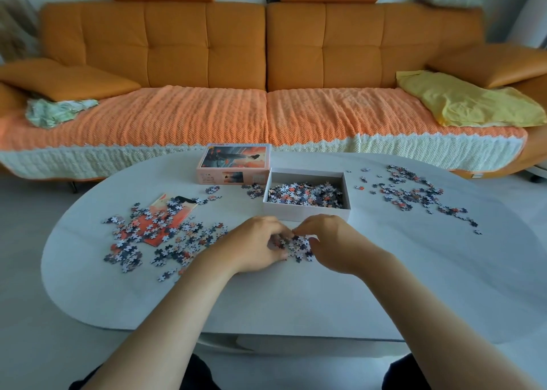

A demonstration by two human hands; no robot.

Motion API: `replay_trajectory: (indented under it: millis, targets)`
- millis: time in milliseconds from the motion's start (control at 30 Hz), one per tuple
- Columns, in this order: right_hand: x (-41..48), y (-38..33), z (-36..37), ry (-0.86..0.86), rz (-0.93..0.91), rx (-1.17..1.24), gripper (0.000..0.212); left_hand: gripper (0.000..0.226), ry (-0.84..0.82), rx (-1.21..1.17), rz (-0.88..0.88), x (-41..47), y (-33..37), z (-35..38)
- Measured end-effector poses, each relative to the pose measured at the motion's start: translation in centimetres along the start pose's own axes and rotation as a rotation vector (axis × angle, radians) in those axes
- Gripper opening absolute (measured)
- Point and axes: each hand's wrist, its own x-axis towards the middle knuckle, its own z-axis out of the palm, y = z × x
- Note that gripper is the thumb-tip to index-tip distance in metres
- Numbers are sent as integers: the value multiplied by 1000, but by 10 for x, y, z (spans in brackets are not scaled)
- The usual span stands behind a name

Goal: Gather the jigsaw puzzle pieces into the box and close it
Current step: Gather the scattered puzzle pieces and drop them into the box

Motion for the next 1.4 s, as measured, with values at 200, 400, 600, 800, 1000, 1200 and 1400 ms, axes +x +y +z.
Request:
replay_trajectory:
  millis: [200,400,600,800,1000,1200,1400]
  targets:
    - [-11,5,-13,-104,132,-21,46,56,-114,131,-121,-17,-16,-20]
    - [-4,-1,-8,-136,212,16,42,40,-21,53,-100,-12,-17,-10]
    - [3,-3,-3,-57,219,47,38,53,17,10,-78,-1,-8,0]
    - [8,-8,-2,-164,135,3,36,52,-46,11,-53,0,-4,4]
    - [-1,6,-21,-178,212,26,36,61,-86,43,-104,-13,-15,-17]
    - [1,-7,-10,-208,243,10,30,61,-96,74,-119,-12,-14,-12]
    - [6,-13,-10,-194,264,43,40,51,-76,36,-84,-5,-7,-8]
